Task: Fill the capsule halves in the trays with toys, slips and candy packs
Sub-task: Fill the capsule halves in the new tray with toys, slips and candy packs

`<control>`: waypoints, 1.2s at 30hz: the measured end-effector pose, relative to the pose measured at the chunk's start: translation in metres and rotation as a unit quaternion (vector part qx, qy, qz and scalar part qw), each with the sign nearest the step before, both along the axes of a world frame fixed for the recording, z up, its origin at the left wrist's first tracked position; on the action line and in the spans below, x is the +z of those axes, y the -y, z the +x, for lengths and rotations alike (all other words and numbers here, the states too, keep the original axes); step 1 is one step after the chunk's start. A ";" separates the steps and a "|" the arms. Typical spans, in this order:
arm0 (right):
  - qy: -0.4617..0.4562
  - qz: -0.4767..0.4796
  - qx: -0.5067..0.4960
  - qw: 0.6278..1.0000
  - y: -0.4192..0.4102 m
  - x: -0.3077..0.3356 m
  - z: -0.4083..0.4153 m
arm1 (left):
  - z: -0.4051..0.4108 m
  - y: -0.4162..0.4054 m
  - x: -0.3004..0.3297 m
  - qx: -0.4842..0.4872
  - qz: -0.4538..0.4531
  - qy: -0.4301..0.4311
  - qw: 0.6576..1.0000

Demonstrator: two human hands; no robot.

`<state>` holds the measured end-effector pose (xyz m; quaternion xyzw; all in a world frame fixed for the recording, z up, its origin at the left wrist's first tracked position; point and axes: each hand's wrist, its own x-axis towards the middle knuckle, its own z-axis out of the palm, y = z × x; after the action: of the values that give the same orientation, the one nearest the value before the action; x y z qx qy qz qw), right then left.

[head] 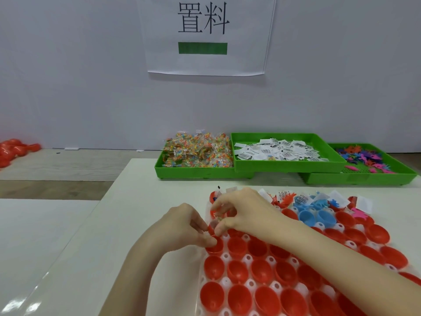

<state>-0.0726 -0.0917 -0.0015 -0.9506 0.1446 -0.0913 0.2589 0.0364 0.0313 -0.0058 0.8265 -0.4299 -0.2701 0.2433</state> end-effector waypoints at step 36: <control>-0.037 0.067 -0.445 0.892 0.270 -0.002 -0.119 | 0.122 0.115 -0.016 0.247 -0.100 0.345 0.900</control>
<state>-0.1919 -0.3621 -0.0033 -0.7698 0.5677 -0.1516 0.2491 0.1579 -0.0841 -0.0220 0.9190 -0.2936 0.1446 0.2198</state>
